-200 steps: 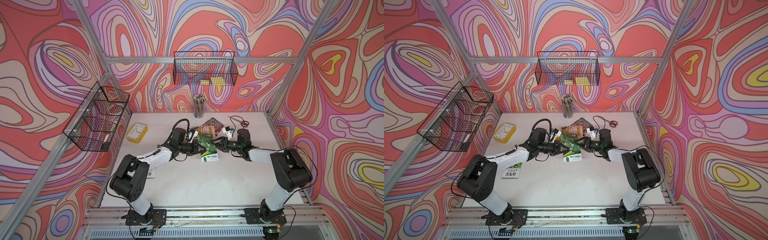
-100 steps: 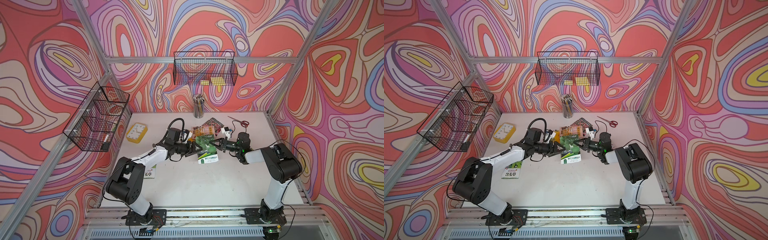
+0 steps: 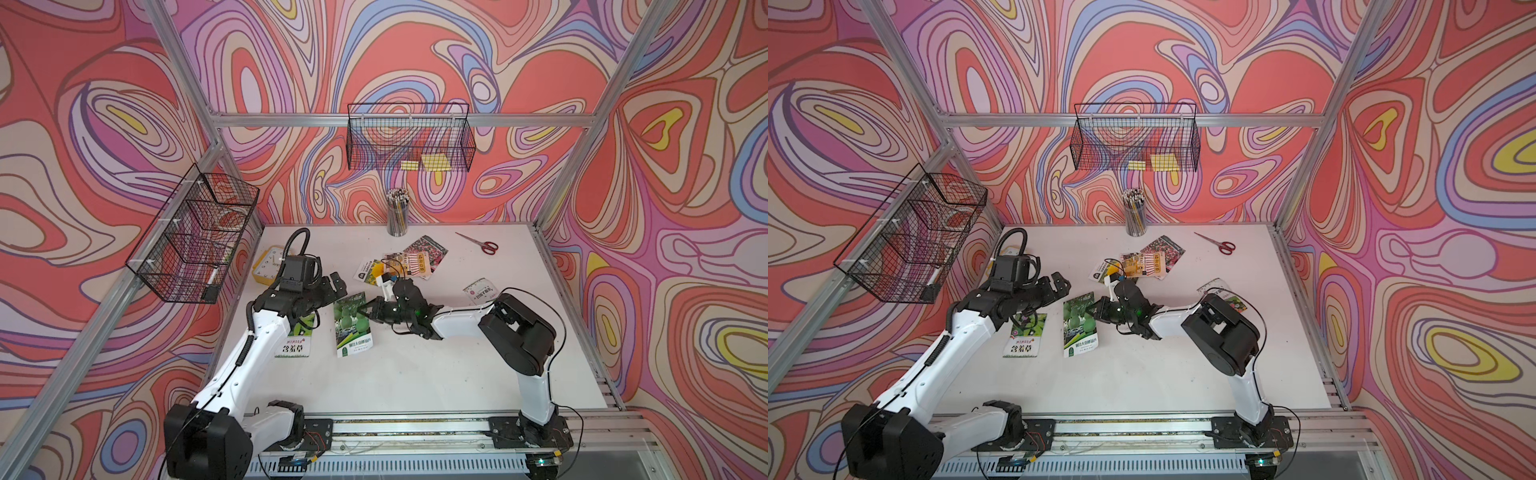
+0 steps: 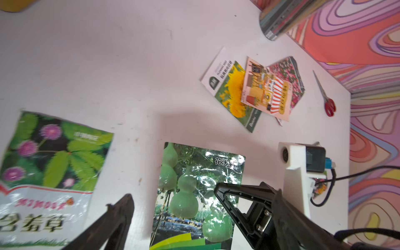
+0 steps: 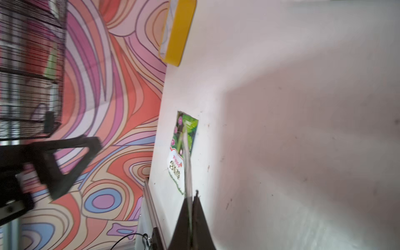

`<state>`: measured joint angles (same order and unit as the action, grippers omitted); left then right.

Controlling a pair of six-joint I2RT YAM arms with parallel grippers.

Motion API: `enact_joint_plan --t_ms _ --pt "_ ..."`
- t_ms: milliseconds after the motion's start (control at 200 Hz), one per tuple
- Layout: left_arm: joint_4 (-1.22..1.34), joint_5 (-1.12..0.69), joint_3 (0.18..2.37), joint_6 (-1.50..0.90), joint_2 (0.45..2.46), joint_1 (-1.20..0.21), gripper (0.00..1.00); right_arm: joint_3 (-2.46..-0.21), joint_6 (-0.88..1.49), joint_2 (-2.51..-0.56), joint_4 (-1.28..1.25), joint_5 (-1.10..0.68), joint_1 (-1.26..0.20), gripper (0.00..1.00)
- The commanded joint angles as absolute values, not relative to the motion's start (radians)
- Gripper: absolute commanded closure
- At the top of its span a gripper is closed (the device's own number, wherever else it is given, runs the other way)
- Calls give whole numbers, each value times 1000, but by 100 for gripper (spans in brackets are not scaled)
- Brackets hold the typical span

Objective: Arrange the seed packets in a row
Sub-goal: Place the seed packet at the center of the board.

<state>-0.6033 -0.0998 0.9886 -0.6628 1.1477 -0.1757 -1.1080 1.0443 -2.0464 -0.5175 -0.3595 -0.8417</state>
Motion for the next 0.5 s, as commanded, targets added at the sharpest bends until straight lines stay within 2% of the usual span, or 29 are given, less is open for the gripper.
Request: enact_joint_plan --t_ms 0,150,496 --pt "-681 63 968 -697 1069 -152 1 -1166 1112 -2105 -513 -229 -878 100" --pt "-620 72 913 -722 989 -141 1 -1287 1088 -2176 -429 -184 -933 100" --pt "-601 58 879 -740 999 -138 1 -1380 1156 -2250 -370 -122 -972 100"
